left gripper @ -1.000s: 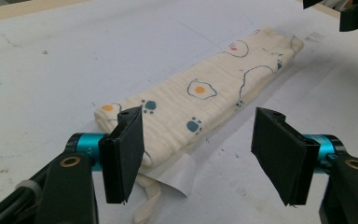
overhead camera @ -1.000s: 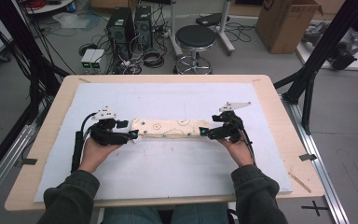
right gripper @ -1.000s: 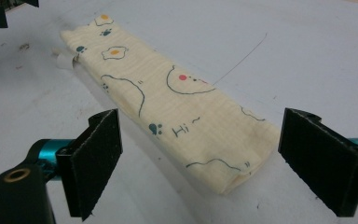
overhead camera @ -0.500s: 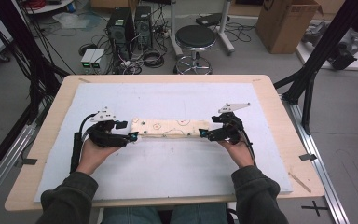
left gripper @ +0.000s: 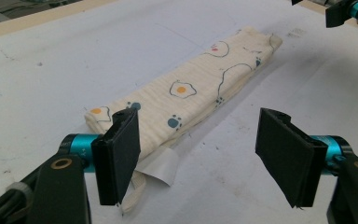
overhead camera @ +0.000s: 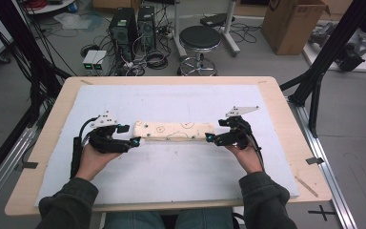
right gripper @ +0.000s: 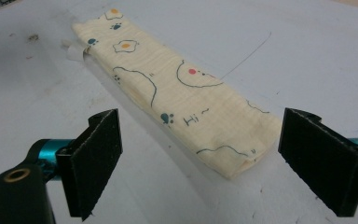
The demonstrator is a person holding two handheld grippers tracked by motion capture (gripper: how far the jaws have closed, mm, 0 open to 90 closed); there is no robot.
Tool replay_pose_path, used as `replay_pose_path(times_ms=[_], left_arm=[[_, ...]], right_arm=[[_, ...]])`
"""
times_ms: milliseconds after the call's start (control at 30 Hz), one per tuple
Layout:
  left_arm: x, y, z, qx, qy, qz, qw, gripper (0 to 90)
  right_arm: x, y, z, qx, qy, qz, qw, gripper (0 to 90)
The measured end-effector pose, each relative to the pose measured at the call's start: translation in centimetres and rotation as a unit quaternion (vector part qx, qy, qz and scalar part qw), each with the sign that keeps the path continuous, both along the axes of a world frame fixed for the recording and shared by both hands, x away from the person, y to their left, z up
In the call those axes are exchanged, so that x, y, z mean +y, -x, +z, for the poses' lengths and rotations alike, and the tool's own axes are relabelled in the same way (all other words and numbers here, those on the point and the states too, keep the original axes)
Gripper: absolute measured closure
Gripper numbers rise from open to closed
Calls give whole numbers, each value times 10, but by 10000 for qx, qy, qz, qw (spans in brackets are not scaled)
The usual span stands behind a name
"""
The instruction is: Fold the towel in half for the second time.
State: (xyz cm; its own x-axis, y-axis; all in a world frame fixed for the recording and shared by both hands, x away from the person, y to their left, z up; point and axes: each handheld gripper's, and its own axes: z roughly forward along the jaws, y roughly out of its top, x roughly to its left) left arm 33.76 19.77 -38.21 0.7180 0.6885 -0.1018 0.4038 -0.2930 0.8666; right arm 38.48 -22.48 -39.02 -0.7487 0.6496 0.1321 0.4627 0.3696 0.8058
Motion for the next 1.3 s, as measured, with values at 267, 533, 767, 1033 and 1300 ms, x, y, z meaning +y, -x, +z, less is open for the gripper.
replay_pose_path(times_ms=[267, 533, 767, 1033, 1300], left_arm=[[4, 8, 1, -82, -22, -23, 10000, 304], [10, 16, -1, -86, 13, 12, 10000, 301], [14, 21, -2, -102, 11, 53, 9999, 297], [17, 28, -5, -113, -10, 65, 9999, 290], [20, 33, -12, -86, -45, 99, 9999, 285]], right_arm=[[-3, 7, 6, -118, -77, 35, 9999, 126], [-7, 13, 7, -132, -60, 25, 9999, 126], [-14, 17, 1, -81, -46, -44, 9999, 126], [-21, 22, -4, -65, -83, -81, 9999, 126], [-28, 27, -9, -37, -84, -133, 9999, 126]])
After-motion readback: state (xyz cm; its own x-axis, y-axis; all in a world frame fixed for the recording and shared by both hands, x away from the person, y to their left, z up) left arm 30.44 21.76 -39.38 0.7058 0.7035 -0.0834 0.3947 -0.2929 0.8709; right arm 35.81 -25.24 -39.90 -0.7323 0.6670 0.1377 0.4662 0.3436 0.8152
